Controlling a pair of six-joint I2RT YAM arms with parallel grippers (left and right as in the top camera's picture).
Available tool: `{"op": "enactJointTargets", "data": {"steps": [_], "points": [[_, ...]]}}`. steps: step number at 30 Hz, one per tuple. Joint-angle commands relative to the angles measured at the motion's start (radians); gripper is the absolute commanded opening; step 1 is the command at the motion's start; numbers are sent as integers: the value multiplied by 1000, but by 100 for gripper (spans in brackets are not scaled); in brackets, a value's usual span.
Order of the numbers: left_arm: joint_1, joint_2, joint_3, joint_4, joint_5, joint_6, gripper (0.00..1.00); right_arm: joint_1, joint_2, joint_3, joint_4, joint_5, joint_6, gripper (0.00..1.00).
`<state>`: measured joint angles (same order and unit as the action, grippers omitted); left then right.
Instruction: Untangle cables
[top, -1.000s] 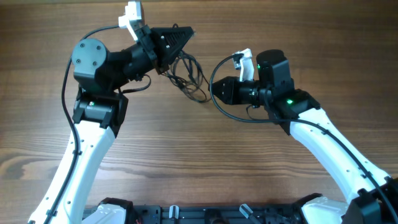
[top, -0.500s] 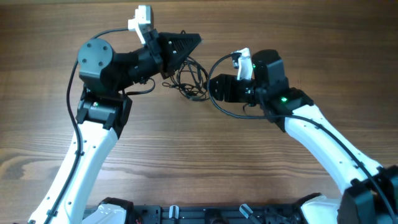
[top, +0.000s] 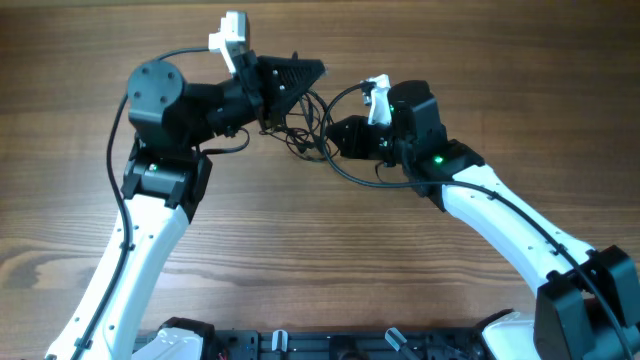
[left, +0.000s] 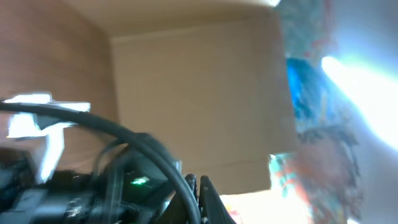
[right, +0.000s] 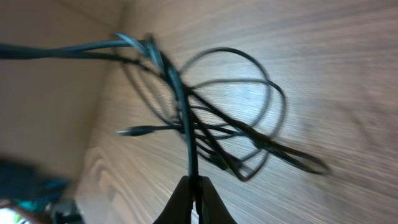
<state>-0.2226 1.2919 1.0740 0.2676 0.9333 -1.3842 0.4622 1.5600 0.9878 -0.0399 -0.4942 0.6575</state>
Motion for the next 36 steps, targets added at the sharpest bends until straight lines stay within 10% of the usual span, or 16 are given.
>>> {"op": "enactJointTargets", "data": {"steps": [1, 6, 10, 12, 14, 20, 30, 31, 36], "points": [[-4, -1, 2, -183, -68, 194, 4, -21, -104, 15, 29, -63, -3, 4], [-5, -1, 2, -607, -544, 308, 4, -56, -368, 15, 6, 4, -30, 5], [-5, -1, 2, -538, -428, 308, 4, -56, -469, 15, -126, 216, -60, 9], [-5, -1, 2, -431, -339, 307, 4, -56, -406, 14, -219, 225, -55, 50], [-6, -1, 2, -421, -330, 304, 4, -56, -299, 14, -217, 174, -55, 61], [-143, -2, 2, -355, -232, 304, 4, -48, 25, 14, -27, -87, -27, 72], [-167, -30, 2, -11, -48, 137, 4, -41, 141, 13, -92, 192, -3, 98], [-167, -39, 2, 31, -30, 129, 4, -41, 145, 13, -92, 200, -3, 93], [-135, -70, 2, 8, -28, 120, 4, -41, 151, 12, -120, 253, 0, 4]]}}
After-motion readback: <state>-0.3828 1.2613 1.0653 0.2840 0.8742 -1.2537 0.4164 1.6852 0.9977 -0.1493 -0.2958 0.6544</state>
